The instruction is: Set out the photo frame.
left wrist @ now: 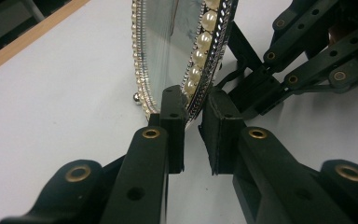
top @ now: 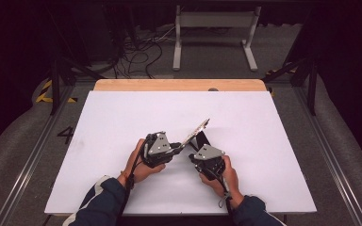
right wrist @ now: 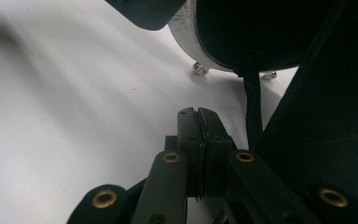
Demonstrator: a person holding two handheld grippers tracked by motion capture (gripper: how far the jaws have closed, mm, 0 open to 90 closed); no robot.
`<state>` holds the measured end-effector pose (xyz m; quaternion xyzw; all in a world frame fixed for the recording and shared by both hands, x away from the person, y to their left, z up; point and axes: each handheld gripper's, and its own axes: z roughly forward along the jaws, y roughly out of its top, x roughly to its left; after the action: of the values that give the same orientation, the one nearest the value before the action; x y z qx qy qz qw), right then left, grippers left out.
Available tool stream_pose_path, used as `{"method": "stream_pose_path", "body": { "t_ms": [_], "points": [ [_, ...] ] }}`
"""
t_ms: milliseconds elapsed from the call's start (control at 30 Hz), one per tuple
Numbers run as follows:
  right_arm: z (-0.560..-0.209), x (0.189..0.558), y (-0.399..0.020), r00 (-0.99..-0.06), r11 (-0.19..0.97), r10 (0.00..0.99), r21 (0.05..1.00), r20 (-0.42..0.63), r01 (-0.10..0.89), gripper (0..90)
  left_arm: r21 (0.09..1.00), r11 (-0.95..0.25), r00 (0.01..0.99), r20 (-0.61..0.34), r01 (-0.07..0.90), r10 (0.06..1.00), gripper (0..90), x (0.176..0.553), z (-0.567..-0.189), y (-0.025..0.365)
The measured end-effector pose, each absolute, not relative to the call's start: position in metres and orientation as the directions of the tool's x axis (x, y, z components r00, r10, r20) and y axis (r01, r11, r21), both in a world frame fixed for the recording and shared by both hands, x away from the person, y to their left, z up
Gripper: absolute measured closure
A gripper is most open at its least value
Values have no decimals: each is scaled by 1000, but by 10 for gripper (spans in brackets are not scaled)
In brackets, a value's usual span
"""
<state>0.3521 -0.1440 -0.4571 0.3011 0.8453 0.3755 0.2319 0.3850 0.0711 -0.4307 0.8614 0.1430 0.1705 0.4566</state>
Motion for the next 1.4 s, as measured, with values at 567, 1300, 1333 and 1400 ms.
{"method": "stream_pose_path", "body": {
  "t_ms": [567, 1300, 1333, 1400],
  "points": [
    [-445, 354, -157, -725, 499, 675, 809, -139, 310, 846, 852, -512, 909, 125, 107, 398, 716, 382, -434, 65],
    [-442, 345, -168, -719, 512, 685, 780, -117, 361, 829, 879, -455, 859, 116, 145, 499, 672, 390, -451, 45],
    [-441, 345, -168, -728, 511, 677, 782, -110, 357, 827, 878, -458, 857, 129, 135, 499, 697, 388, -450, 45],
    [-441, 344, -167, -734, 519, 669, 781, -116, 349, 822, 875, -470, 855, 151, 117, 495, 716, 387, -450, 45]
  ]
}}
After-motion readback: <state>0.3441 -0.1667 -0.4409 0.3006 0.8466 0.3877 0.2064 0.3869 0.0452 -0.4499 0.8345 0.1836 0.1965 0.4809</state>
